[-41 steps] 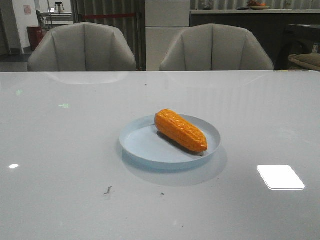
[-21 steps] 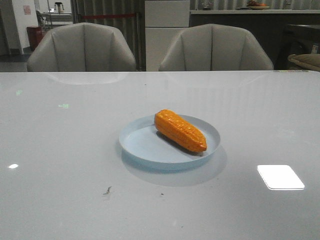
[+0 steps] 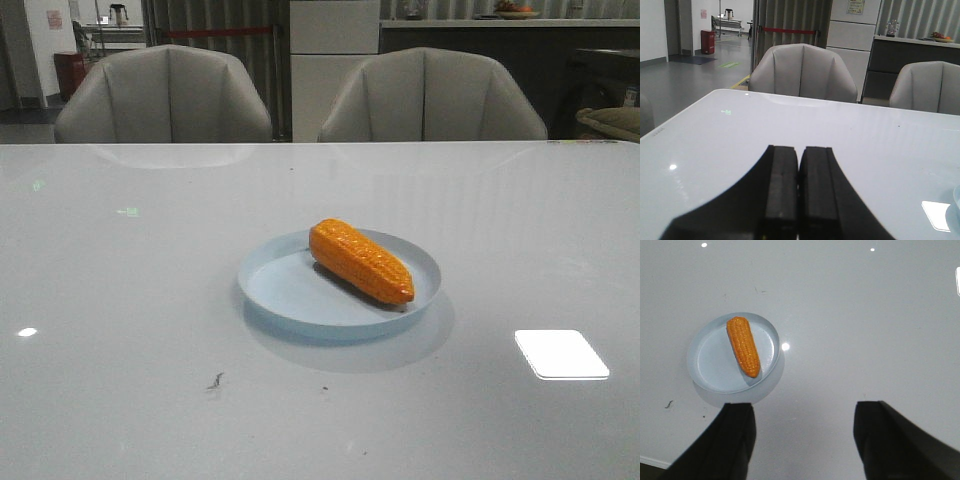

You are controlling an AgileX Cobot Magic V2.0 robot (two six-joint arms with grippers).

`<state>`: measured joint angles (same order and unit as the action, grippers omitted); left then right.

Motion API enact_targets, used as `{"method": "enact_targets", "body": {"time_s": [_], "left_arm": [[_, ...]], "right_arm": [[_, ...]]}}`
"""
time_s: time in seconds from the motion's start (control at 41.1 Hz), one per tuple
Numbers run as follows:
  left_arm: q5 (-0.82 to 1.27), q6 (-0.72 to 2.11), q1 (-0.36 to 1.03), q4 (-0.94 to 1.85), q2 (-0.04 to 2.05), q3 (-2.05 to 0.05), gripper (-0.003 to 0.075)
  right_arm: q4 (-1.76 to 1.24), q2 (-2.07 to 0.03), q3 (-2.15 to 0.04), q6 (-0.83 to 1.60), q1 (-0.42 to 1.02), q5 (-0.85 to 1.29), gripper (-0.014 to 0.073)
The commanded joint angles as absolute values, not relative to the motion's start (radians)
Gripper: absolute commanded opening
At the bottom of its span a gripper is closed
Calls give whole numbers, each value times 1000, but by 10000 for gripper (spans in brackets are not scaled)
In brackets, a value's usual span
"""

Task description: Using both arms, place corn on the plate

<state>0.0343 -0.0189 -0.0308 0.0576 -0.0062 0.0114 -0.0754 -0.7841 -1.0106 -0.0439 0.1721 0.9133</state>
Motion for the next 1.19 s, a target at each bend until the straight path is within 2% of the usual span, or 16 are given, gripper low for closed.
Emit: {"method": "enact_targets", "body": {"time_s": [0.0,0.536,0.633,0.779,0.852,0.974,1.071,1.169], "left_arm": [[-40,-22,-26,69,-26,49,94],[-40,-22,-26,69,-26,49,94],[-40,-22,-26,69,-26,49,94],[-40,-22,-26,69,-26,49,94],[-40,-22,-26,69,-26,49,94],[-40,-22,-26,69,-26,49,94],[-40,-22,-26,69,-26,49,94],[-40,-22,-26,69,-26,49,94]], "right_arm": [[-80,-780,-1036,-44,167,845,531],[-71,-761,-1035,-44,167,832,514],[-54,-739,-1035,-44,167,825,412],[-53,-684,-1034,-44,164,805,129],[-58,-656,-1028,-44,146,784,20],[-79,-592,-985,-44,62,708,46],[-134,-495,-883,-44,-10,565,46],[-138,-381,-737,-44,-10,378,46]]}}
